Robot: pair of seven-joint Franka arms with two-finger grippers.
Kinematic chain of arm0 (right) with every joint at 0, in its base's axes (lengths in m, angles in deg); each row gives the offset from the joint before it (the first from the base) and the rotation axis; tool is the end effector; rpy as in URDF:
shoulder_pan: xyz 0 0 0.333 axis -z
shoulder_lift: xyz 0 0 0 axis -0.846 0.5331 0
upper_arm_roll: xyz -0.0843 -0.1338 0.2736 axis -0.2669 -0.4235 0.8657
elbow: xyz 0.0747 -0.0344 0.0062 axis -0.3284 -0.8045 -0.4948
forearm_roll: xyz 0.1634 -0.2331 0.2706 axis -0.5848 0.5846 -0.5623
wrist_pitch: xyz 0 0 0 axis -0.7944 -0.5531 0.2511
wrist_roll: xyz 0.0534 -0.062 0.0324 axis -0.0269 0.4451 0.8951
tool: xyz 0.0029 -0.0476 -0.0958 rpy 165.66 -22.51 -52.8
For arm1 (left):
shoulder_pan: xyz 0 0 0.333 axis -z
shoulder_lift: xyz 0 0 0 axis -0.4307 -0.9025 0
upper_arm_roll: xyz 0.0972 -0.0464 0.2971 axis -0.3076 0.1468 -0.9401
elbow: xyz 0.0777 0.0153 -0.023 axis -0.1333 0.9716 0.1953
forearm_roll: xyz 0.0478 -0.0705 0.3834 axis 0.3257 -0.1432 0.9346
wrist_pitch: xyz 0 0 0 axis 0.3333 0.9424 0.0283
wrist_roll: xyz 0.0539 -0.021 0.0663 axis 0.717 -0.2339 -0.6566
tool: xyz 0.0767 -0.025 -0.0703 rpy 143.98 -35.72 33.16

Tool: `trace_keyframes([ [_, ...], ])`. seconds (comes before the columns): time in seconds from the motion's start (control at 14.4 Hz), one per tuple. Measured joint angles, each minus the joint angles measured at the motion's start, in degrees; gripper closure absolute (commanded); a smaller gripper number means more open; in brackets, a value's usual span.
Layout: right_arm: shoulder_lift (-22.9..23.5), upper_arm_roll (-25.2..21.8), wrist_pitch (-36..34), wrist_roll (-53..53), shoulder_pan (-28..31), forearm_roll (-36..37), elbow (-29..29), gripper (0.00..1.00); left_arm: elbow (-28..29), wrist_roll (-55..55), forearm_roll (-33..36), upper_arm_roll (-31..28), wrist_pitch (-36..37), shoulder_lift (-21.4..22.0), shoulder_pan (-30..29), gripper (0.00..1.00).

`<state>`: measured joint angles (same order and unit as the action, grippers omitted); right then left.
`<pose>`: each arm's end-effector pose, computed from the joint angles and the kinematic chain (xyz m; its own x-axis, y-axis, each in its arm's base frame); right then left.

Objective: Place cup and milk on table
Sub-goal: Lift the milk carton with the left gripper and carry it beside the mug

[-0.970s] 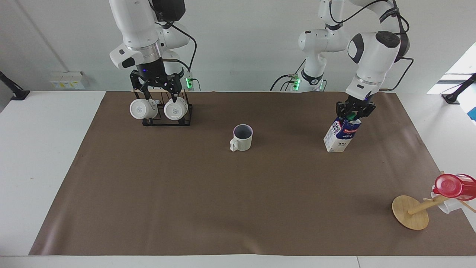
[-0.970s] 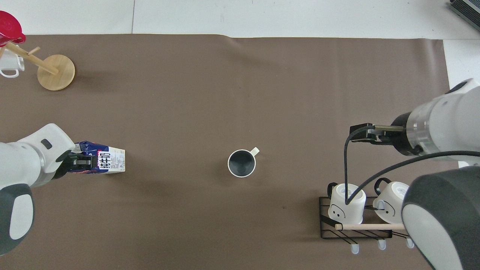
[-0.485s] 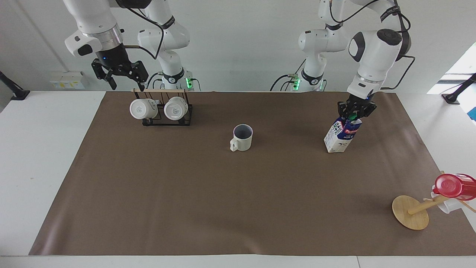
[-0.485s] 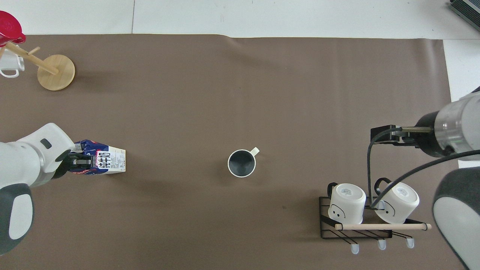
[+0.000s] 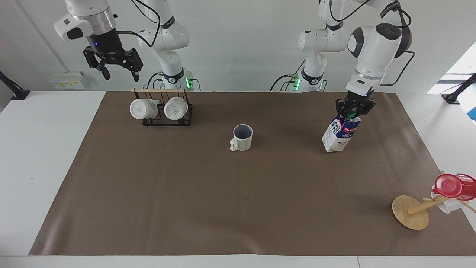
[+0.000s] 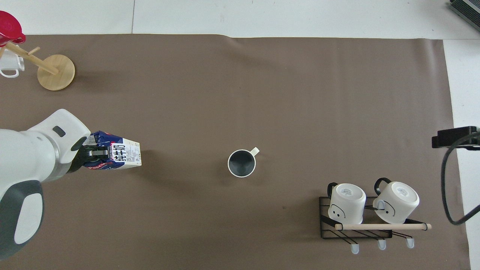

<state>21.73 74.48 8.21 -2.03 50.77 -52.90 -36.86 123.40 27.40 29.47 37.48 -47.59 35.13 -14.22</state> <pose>0.4994 -0.0069 0.6801 0.9951 -0.0932 0.0321 -0.0935 -0.9956 0.0065 0.4742 -0.1171 0.5167 0.9901 0.0001 0.1403 -0.0014 -0.9999 0.0111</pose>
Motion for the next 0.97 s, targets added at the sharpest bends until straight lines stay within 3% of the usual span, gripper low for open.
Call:
trace_keyframes([
  [0.42,0.1,0.4,0.1,0.3,-0.1,-0.1,0.0,0.00,-2.9,-9.5,0.0,0.2,0.6,-1.7,7.7,0.63],
  [0.97,0.1,0.4,0.7,0.3,0.0,-0.1,0.0,0.00,-5.2,-21.2,1.2,0.5,-1.5,-8.2,16.6,0.63],
])
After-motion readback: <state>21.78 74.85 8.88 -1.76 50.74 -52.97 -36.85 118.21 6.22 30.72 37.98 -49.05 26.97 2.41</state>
